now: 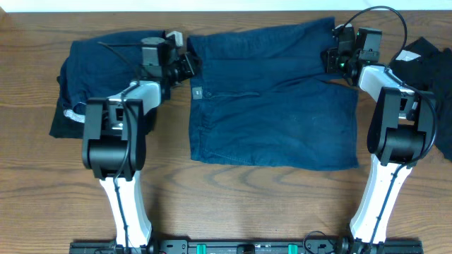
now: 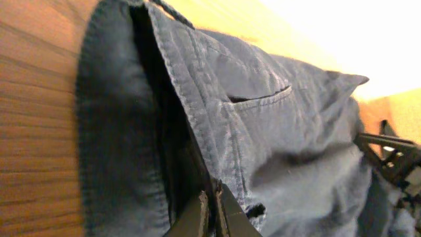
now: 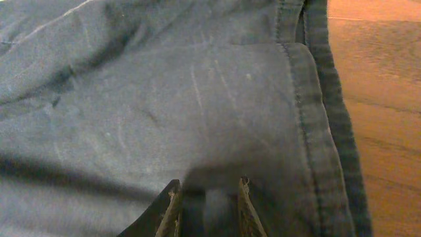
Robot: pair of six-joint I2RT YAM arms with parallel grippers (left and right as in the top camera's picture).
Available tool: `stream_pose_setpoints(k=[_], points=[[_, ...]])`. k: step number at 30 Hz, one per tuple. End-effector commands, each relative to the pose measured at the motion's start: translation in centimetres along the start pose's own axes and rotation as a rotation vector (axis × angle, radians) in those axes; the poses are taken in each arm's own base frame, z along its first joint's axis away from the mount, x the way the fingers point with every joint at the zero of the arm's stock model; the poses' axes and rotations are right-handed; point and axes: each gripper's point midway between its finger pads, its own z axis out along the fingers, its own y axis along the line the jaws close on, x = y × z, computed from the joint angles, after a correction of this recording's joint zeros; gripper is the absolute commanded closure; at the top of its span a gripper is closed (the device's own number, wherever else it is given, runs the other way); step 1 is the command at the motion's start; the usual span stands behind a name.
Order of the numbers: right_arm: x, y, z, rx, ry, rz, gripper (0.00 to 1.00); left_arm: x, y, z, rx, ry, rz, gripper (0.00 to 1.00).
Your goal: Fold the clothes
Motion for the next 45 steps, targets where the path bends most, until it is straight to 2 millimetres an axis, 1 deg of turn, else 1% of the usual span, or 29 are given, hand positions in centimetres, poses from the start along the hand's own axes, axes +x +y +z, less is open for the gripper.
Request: stream_pose_setpoints(k=[1, 3, 5, 11, 14, 19, 22, 24, 25, 26, 28, 29, 30, 31, 33, 35, 37, 38, 39, 41, 43, 45], points=[[3.7, -0.5, 0.9, 0.031, 0.093, 0.029, 0.73, -2.4, -0.4, -2.2, 0.013, -0.048, -0.003, 0.94], [3.7, -0.5, 0.9, 0.031, 0.093, 0.029, 0.73, -2.4, -0.3, -2.2, 0.008, -0.045, -0.008, 0.94], [3.7, -0.5, 0.9, 0.031, 0.093, 0.029, 0.73, -1.9, 0.2, -2.1, -0.019, -0.033, -0.010, 0.94], [3.8, -0.5, 0.9, 0.031, 0.097, 0.030, 0.74, -0.1, 3.7, -1.9, -0.238, -0.001, 0.015, 0.94], [3.8, -0.5, 0.9, 0.031, 0.101, 0.032, 0.74, 0.5, 4.7, -2.1, -0.309, 0.013, 0.043, 0.94], [3.9, -0.5, 0.9, 0.030, 0.104, 0.033, 0.74, 0.4, 4.9, -2.1, -0.323, 0.005, 0.046, 0.94], [3.6, -0.5, 0.9, 0.031, 0.091, 0.028, 0.75, -0.4, 4.4, -2.2, -0.306, -0.021, 0.060, 0.94], [2.2, -0.4, 0.4, 0.026, 0.054, 0.017, 0.72, -1.4, 3.4, -2.7, -0.292, -0.049, 0.075, 0.94], [1.1, -0.3, -0.1, 0.020, 0.031, 0.011, 0.70, -2.1, 2.8, -3.0, -0.283, -0.066, 0.084, 0.93], [-0.1, -0.1, -0.6, 0.011, 0.004, 0.003, 0.67, -2.7, 2.0, -3.5, -0.272, -0.083, 0.094, 0.90], [-3.2, 0.8, -2.4, -0.027, -0.063, -0.018, 0.65, -4.4, 0.0, -4.8, -0.249, -0.128, 0.117, 0.84], [-5.0, 1.3, -3.6, -0.047, -0.100, -0.032, 0.64, -5.2, -1.0, -5.5, -0.239, -0.149, 0.128, 0.78], [-6.3, 1.7, -4.6, -0.055, -0.128, -0.044, 0.62, -5.9, -1.9, -6.2, -0.229, -0.170, 0.140, 0.74], [-7.7, 2.0, -5.7, -0.054, -0.156, -0.055, 0.62, -6.6, -2.9, -7.0, -0.218, -0.191, 0.155, 0.72], [-9.5, 2.5, -7.3, -0.048, -0.196, -0.073, 0.61, -7.5, -4.3, -8.3, -0.206, -0.215, 0.166, 0.69], [-10.4, 2.9, -8.1, -0.050, -0.217, -0.085, 0.61, -7.8, -5.1, -9.1, -0.202, -0.223, 0.170, 0.69], [-10.7, 3.3, -8.0, -0.054, -0.226, -0.094, 0.66, -7.4, -5.2, -9.0, -0.205, -0.210, 0.167, 0.69], [-10.4, 3.5, -7.6, -0.054, -0.220, -0.095, 0.73, -6.9, -5.0, -8.8, -0.211, -0.193, 0.161, 0.69], [-10.1, 3.6, -7.1, -0.056, -0.215, -0.096, 0.81, -6.5, -4.8, -8.6, -0.217, -0.175, 0.163, 0.74], [-9.3, 3.9, -5.7, -0.067, -0.204, -0.099, 0.91, -5.3, -4.5, -7.8, -0.226, -0.135, 0.179, 0.78], [-8.3, 4.1, -3.9, -0.075, -0.200, -0.104, 0.93, -4.4, -4.2, -6.9, -0.229, -0.106, 0.191, 0.80], [-7.1, 4.2, -1.9, -0.084, -0.199, -0.101, 0.93, -3.4, -3.9, -6.0, -0.229, -0.080, 0.189, 0.80]])
